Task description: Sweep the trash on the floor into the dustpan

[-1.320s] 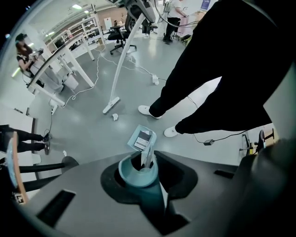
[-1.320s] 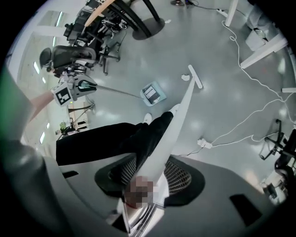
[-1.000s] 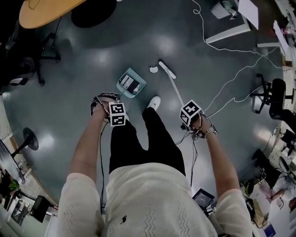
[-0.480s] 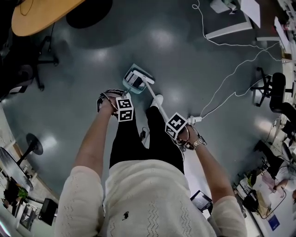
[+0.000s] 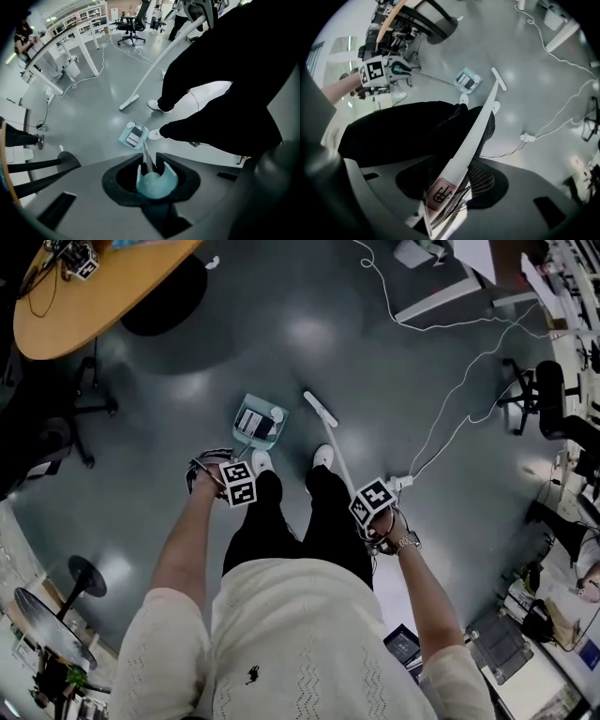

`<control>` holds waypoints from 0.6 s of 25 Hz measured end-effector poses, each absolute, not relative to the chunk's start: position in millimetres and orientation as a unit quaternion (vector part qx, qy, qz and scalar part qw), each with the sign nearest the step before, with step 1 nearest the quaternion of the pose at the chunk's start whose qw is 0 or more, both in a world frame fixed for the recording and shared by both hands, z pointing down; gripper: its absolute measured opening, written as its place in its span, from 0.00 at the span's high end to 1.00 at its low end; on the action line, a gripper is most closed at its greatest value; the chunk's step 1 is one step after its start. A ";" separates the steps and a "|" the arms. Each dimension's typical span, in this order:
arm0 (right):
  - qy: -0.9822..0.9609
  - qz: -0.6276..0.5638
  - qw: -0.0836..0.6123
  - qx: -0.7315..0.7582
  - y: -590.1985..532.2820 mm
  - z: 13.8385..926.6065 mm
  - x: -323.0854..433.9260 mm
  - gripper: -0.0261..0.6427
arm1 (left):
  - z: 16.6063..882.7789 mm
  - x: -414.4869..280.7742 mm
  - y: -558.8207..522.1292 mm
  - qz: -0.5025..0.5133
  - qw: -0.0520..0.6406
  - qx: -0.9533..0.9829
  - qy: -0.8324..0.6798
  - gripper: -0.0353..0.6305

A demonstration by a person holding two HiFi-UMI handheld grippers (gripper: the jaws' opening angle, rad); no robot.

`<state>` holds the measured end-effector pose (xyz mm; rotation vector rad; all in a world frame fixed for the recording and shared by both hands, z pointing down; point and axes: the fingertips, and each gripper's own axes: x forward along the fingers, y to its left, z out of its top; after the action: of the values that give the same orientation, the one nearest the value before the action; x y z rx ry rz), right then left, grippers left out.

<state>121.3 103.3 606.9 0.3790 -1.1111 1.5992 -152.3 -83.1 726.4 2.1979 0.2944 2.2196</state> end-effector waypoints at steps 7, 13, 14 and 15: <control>-0.439 0.732 0.481 0.200 100.9 604.1 114.5 0.66 | 729.7 -143.9 -83.0 0.711 0.000 0.697 0.096 0.81; -0.445 0.731 0.482 0.187 103.0 600.7 114.4 0.66 | 730.7 -147.8 -85.3 0.714 0.004 0.694 0.094 0.81; -0.448 0.727 0.486 0.186 101.7 600.2 114.4 0.66 | 731.0 -149.0 -86.5 0.714 0.004 0.694 0.092 0.81; -0.451 0.721 0.492 0.186 100.0 599.8 114.8 0.66 | 731.4 -150.0 -87.7 0.714 0.004 0.694 0.090 0.81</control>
<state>114.8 100.0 599.8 0.4516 -1.0945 1.7510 -150.0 -87.7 731.4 2.1738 0.2828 2.2387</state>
